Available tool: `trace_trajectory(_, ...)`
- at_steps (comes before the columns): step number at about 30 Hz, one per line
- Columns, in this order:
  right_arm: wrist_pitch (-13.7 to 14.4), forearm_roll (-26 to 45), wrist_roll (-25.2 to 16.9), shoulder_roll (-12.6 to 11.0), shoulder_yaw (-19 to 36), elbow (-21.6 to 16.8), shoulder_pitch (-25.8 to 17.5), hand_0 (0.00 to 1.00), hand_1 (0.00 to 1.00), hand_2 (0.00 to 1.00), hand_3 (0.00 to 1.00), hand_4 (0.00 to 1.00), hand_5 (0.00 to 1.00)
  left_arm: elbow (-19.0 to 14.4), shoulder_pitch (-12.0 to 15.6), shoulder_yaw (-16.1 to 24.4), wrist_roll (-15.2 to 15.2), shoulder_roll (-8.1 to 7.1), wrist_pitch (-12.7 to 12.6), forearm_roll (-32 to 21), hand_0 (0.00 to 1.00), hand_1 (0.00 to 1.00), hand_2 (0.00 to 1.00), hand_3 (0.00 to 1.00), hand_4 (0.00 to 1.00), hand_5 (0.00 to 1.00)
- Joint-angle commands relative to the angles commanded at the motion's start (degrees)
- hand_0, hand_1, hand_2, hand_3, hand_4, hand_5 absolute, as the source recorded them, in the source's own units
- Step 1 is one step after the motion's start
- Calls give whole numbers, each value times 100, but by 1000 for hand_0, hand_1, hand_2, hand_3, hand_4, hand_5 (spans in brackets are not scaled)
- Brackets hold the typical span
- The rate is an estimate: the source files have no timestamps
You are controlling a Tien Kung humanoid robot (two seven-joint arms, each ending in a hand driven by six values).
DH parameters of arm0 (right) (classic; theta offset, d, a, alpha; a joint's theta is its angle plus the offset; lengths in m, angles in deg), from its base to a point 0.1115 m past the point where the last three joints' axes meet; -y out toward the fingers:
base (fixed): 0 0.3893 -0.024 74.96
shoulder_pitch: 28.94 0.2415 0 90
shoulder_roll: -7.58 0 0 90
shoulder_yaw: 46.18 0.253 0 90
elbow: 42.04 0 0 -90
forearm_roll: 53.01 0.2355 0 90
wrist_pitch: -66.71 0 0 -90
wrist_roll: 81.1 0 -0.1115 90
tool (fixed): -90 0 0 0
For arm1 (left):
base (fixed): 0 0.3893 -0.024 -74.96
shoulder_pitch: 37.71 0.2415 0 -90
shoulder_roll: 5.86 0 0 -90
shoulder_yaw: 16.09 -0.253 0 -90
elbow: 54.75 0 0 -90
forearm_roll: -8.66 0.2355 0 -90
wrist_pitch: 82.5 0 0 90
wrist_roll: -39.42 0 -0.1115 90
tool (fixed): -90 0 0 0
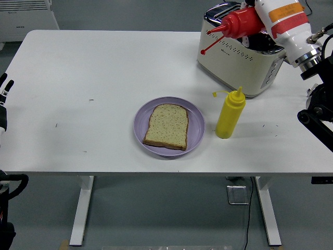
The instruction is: Pick up the cup,pour liquid into bread,place the cup on the desk
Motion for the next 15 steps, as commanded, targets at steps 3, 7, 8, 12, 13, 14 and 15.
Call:
trace_trajectory(3,95,-326,25,-2,-325,83,93,2,118,275,359,731,233,-2,-1,-4,0,-3,0,0,714,755,791,702,662,998)
trace_trajectory(7,147,-326,27,-64,-314,161,170,2,118,275,359,731,233,-4,-1,16,0,-9,-3,-1,714,755,791,702,662,998)
trace_trajectory(8,156,-326,30,-80,-287,171,185,2,118,275,359,731,233,-4,-1,21,0,-10,-3,-1,714,755,791,702,662,998)
trace_trajectory(12,141,-326,47,-244,-63,179,347,2,125,276,354,650,245,-6,5,55,1,-16,-5,-1,714,755,790,702,662,998)
trace_trajectory(13,138,-326,47,-290,-29,170,403,2,125,276,354,650,245,-6,3,62,1,-16,-5,-2,714,755,790,702,662,998)
trace_trajectory(14,131,-326,46,-313,15,162,449,2,125,276,354,650,245,-7,1,65,2,-16,-3,-2,714,755,790,702,662,998)
trace_trajectory(15,129,-326,46,-321,33,159,466,5,124,275,355,640,248,-7,0,67,2,-16,-3,-2,715,755,790,702,662,998)
